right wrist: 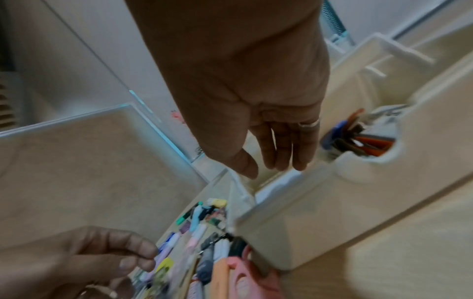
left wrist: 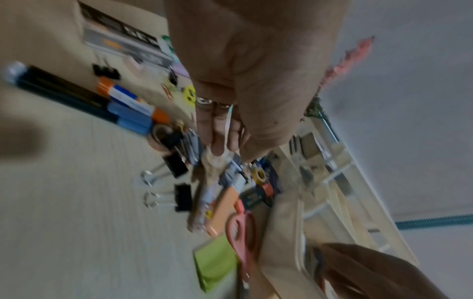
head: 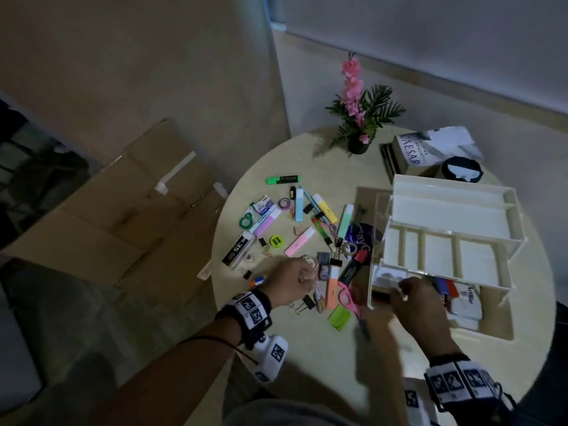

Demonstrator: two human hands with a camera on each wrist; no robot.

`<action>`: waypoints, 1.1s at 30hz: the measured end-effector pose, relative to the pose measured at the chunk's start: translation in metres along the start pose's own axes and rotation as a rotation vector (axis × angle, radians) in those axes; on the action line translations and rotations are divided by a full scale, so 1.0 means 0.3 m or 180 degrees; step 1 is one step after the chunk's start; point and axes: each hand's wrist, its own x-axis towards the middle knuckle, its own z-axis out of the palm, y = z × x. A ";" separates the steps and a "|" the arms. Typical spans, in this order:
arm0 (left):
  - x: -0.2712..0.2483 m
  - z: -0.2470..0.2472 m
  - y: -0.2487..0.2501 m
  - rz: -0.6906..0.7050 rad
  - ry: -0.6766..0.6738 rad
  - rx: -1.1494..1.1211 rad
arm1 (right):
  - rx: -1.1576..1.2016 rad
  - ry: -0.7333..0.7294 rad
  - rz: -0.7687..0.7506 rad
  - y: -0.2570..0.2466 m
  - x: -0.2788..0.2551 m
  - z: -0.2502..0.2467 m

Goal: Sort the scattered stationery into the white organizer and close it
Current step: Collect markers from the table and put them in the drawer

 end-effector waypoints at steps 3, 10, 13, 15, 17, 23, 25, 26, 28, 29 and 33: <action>0.005 -0.090 -0.113 -0.0130 0.0335 -0.0008 | 0.0141 0.0036 -0.0405 -0.120 -0.060 0.012; 0.061 -0.261 -0.332 -0.0785 0.1073 0.0359 | 0.0076 -0.0909 -0.1047 -0.377 -0.075 0.150; 0.072 -0.288 -0.408 -0.0986 0.1019 0.0630 | -0.0082 -0.1067 -0.1158 -0.500 -0.029 0.194; 0.077 -0.290 -0.452 -0.1026 0.0909 0.0695 | -0.0095 -0.1112 -0.1183 -0.588 0.029 0.228; 0.081 -0.285 -0.487 -0.0956 0.0838 0.0687 | -0.0098 -0.1098 -0.1130 -0.672 0.099 0.273; 0.085 -0.295 -0.549 -0.0839 0.0818 0.0341 | 0.0058 -0.0821 -0.0822 -0.889 0.310 0.444; 0.074 -0.297 -0.568 -0.0847 0.0871 0.0085 | 0.0068 -0.0825 -0.0759 -0.946 0.368 0.498; 0.062 -0.298 -0.577 -0.0815 0.0908 -0.0082 | 0.0085 -0.0822 -0.0745 -0.967 0.395 0.530; 0.034 -0.296 -0.598 -0.0701 0.1028 -0.0451 | 0.0083 -0.0759 -0.0735 -1.002 0.440 0.584; 0.016 -0.299 -0.607 -0.0658 0.1071 -0.0612 | 0.0017 -0.0699 -0.0722 -1.013 0.458 0.611; -0.060 -0.334 -0.618 -0.0648 0.1037 -0.1053 | -0.0356 -0.0484 -0.0717 -1.033 0.508 0.696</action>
